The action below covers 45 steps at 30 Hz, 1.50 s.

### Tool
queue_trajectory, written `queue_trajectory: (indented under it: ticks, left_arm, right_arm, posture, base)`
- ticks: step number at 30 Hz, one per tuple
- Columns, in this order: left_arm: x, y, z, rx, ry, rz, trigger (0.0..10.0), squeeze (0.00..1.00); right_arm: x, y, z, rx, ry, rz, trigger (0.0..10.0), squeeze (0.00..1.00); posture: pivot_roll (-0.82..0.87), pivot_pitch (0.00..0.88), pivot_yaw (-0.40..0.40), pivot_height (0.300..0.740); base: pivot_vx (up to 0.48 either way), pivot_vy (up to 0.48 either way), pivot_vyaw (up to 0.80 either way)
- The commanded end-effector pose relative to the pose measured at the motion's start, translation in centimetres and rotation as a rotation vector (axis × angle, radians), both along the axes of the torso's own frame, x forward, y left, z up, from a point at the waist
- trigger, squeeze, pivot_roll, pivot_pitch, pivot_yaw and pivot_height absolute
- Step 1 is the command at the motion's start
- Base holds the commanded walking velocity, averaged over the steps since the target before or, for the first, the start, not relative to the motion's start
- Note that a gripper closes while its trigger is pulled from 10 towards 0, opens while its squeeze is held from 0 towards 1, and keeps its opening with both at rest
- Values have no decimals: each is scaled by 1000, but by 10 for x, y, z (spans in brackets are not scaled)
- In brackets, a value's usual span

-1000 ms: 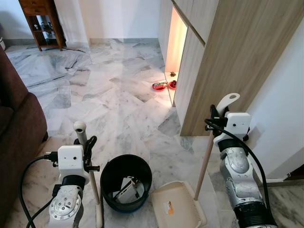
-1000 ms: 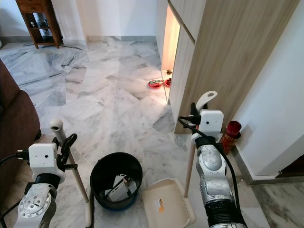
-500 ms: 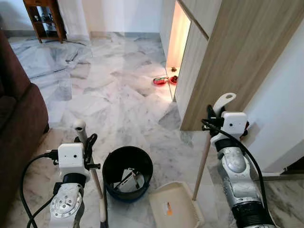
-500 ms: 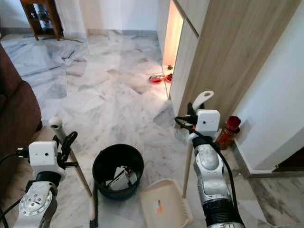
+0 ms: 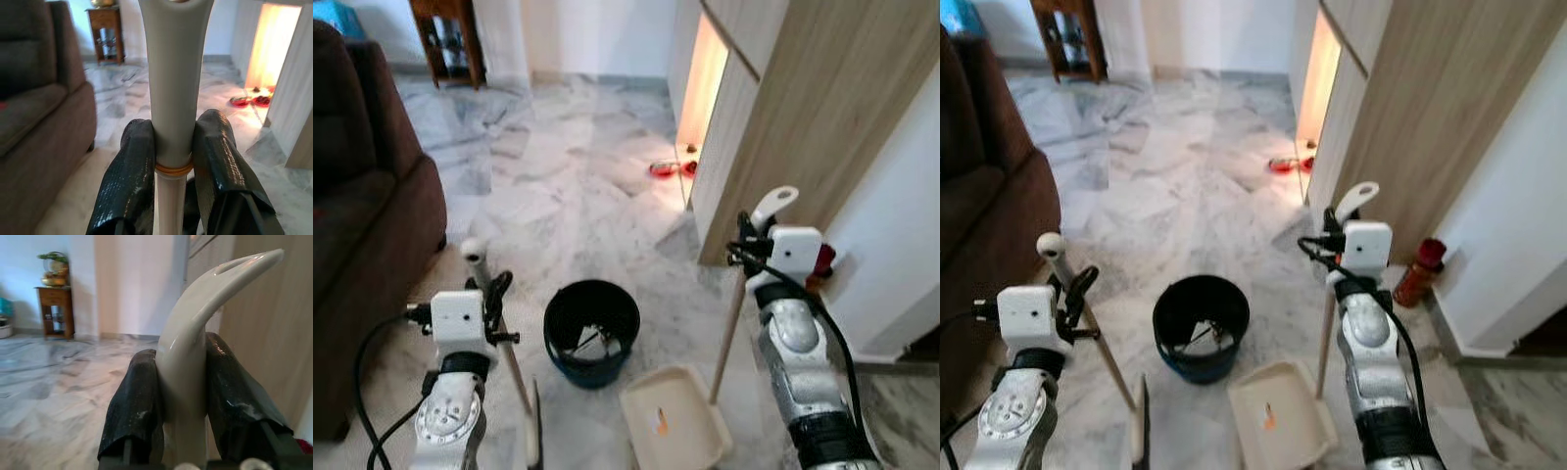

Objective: Sweep floor

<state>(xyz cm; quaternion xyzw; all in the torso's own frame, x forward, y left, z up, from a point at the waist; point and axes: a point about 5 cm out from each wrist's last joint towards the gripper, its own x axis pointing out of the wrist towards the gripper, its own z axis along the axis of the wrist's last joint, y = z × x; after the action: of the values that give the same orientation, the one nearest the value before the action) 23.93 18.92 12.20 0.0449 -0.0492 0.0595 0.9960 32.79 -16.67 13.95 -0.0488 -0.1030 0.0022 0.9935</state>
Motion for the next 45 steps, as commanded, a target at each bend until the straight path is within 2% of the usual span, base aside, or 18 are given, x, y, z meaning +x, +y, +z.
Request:
queue_trajectory:
  ticks: [1, 15, 35, 39, 41, 45]
  left_arm:
    - [1, -3, 5, -1, -25, -10, 10000, 0]
    - [3, -6, 4, -3, -27, -16, 10000, 0]
    - [6, -12, 4, -3, -28, -51, 10000, 0]
    - [8, -11, 5, 31, -30, -52, 10000, 0]
    - [11, -10, 5, 60, -22, -50, 10000, 0]
    - [11, -10, 5, 44, -19, -41, 10000, 0]
  right_arm:
    - [-1, -2, 6, 9, -27, -4, 10000, 0]
    - [-1, -1, 6, 23, -18, -4, 10000, 0]
    - [-1, 4, 1, 23, 6, 10, 10000, 0]
    - [-1, 5, 1, 23, 5, 9, 10000, 0]
    - [0, 5, 2, 23, 4, 7, 10000, 0]
    - [0, 5, 2, 24, 6, 3, 10000, 0]
  posture:
    - [-4, 38, -41, 740]
    - [-5, 32, -44, 740]
    - [-1, 0, -41, 740]
    - [-3, 0, -37, 740]
    - [-4, 5, -38, 740]
    - [-4, 12, -37, 740]
  base:
    - [-251, 0, 0]
    - [0, 0, -38]
    - [0, 0, -800]
    - [0, 0, -800]
    - [0, -465, -800]
    - [0, -480, -800]
